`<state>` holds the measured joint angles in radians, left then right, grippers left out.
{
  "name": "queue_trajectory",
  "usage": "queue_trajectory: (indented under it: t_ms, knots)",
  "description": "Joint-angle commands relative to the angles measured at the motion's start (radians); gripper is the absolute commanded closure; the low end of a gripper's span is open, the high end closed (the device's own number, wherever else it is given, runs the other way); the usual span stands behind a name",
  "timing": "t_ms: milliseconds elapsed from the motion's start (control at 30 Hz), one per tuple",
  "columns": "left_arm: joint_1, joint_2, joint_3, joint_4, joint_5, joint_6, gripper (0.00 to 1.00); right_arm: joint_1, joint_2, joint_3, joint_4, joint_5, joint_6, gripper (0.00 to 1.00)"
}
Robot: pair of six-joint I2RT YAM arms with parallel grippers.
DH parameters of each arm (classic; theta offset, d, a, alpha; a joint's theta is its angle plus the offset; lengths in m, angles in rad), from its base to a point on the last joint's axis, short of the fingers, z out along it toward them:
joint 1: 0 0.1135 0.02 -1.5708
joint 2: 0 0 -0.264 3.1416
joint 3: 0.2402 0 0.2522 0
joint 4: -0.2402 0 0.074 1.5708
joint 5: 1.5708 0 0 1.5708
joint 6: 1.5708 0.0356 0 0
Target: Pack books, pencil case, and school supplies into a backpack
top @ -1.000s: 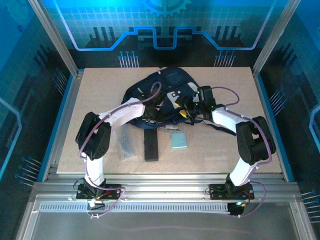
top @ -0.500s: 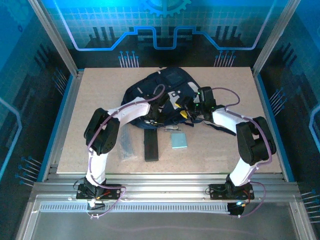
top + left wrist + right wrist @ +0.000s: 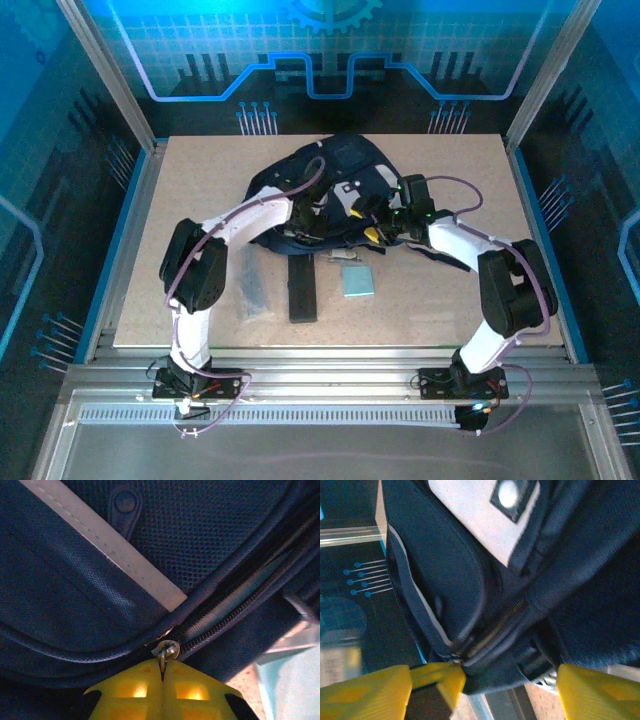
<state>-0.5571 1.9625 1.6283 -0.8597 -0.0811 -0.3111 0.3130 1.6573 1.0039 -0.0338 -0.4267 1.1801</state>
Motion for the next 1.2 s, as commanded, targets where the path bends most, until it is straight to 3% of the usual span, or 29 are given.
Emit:
queue_trajectory:
  t_ms: [0,100,267,433,500,567,600,667,700,733,933,1167]
  knots:
    - [0.014,-0.094,0.075,0.027,0.064,0.032,1.0,0.026,-0.054,0.0,-0.106,-0.017,-0.015,0.14]
    - [0.014,-0.118,0.077,0.08,0.129,0.005,1.0,0.055,-0.076,-0.026,-0.073,-0.014,0.034,0.07]
    - [0.0,-0.122,0.075,0.106,0.189,-0.008,1.0,0.096,-0.048,-0.054,0.069,0.035,0.163,0.06]
    - [-0.026,-0.144,0.048,0.11,0.22,-0.001,1.0,0.102,0.062,-0.028,0.261,0.038,0.283,0.08]
    - [-0.035,-0.152,0.047,0.112,0.228,0.002,1.0,0.114,0.113,0.025,0.232,0.053,0.277,0.1]
    - [-0.046,-0.161,0.049,0.117,0.234,0.012,1.0,0.128,0.163,0.051,0.252,0.07,0.29,0.19]
    - [-0.05,-0.164,0.051,0.116,0.228,0.019,1.0,0.131,0.182,0.052,0.279,0.071,0.303,0.34]
    - [-0.051,-0.164,0.059,0.098,0.207,0.037,1.0,0.132,0.208,0.036,0.361,0.088,0.32,0.78]
    - [-0.05,-0.164,0.061,0.09,0.185,0.048,1.0,0.128,0.21,0.029,0.381,0.099,0.317,0.94]
    - [-0.048,-0.165,0.058,0.076,0.153,0.063,1.0,0.119,0.207,0.019,0.391,0.102,0.304,1.0]
    - [0.038,-0.181,-0.023,0.006,0.001,0.147,1.0,0.034,0.125,0.02,0.239,0.104,0.14,1.0]
    - [0.202,-0.195,-0.123,0.045,-0.048,0.17,1.0,-0.063,0.115,0.092,0.047,-0.047,-0.074,1.0]
